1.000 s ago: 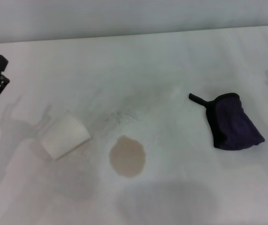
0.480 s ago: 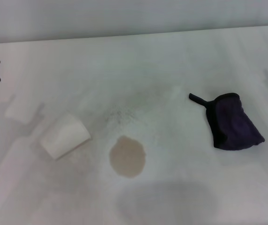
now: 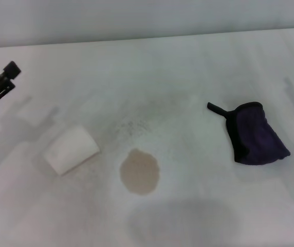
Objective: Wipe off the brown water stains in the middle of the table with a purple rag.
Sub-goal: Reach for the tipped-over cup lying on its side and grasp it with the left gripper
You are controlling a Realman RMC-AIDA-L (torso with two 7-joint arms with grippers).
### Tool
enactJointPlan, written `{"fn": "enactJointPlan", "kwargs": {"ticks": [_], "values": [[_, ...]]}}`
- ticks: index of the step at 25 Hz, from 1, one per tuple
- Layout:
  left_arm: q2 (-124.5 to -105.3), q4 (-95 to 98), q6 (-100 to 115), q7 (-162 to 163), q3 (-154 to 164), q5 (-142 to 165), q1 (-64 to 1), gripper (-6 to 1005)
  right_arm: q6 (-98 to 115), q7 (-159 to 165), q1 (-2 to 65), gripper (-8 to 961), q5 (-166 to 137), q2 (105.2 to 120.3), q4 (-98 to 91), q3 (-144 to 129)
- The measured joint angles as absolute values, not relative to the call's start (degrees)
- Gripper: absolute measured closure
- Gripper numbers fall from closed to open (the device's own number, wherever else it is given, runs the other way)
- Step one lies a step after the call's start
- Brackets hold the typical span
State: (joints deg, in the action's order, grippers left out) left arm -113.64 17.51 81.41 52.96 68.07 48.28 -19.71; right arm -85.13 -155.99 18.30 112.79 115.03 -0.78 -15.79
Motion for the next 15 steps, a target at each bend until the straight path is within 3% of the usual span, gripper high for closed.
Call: {"fn": "enactJointPlan", "kwargs": {"ticks": [10,15], "values": [[-107.75,40.25,74.77,87.46,66.25,72.03,-18.84,125,-84.21,-155.94,18.72,96,113.0,115.05,-1.31,-15.68],[-107.29,52.46,76.0,104.39,61.9,92.19,-19.81,126,-80.81,-156.07,20.38,96,113.22,115.05,-1.62,-15.54]]}}
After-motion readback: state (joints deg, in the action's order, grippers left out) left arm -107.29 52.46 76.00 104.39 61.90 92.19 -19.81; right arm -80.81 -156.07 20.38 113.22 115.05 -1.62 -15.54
